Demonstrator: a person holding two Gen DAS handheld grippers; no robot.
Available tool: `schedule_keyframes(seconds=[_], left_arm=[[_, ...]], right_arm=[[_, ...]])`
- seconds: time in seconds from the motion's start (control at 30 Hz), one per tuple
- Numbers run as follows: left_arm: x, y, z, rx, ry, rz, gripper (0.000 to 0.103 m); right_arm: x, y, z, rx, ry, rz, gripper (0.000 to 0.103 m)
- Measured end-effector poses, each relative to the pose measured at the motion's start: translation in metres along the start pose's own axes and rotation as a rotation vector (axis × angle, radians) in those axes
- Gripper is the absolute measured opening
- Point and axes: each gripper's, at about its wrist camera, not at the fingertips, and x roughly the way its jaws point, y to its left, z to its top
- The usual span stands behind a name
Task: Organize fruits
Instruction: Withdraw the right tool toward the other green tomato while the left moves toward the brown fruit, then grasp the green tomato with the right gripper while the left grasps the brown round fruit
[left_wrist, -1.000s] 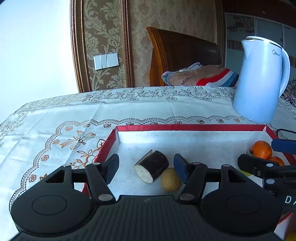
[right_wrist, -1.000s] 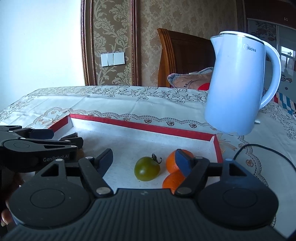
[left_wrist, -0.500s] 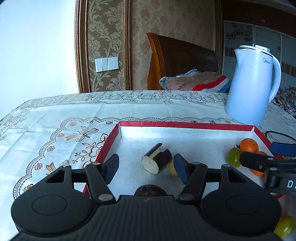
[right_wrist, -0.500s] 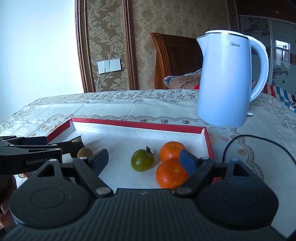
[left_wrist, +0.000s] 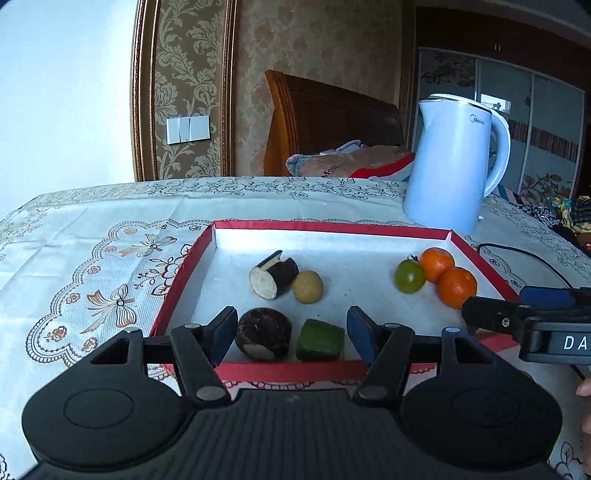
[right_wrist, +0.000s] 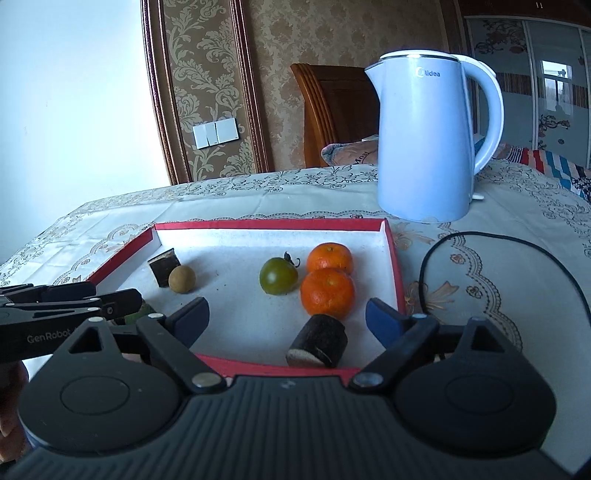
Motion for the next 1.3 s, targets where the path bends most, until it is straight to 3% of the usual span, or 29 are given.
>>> schedule_keyframes(seconds=[0.13,0.2,0.4,0.57,0.8,1.3], left_arm=[[-0.011,-0.003,-0.011,0.014,0.005,-0.024,0.066],[-0.017,-0.006,-0.015,0.036,-0.008,-0.019,0.073],[-0.030,-0.011,-0.023,0.048,-0.012,-0.050,0.074],[-0.028,-0.019,-0.029,0.088,0.034,-0.078,0.073],[-0.022,-0.030,-0.035,0.137,0.055,-0.054,0.074],[-0.018,-0.039,-0.038,0.181,0.089,-0.063,0.076]], right_arm=[[-0.018,-0.006,-0.012,0.010,-0.004,0.005,0.096],[-0.026,-0.008,-0.019,0.006,0.000,-0.005,0.097],[-0.042,-0.011,-0.038,-0.004,0.028,-0.006,0.097],[-0.044,-0.010,-0.046,-0.036,0.050,-0.029,0.097],[-0.036,-0.010,-0.046,-0.028,0.093,-0.074,0.098],[-0.023,-0.001,-0.046,-0.087,0.155,-0.053,0.092]])
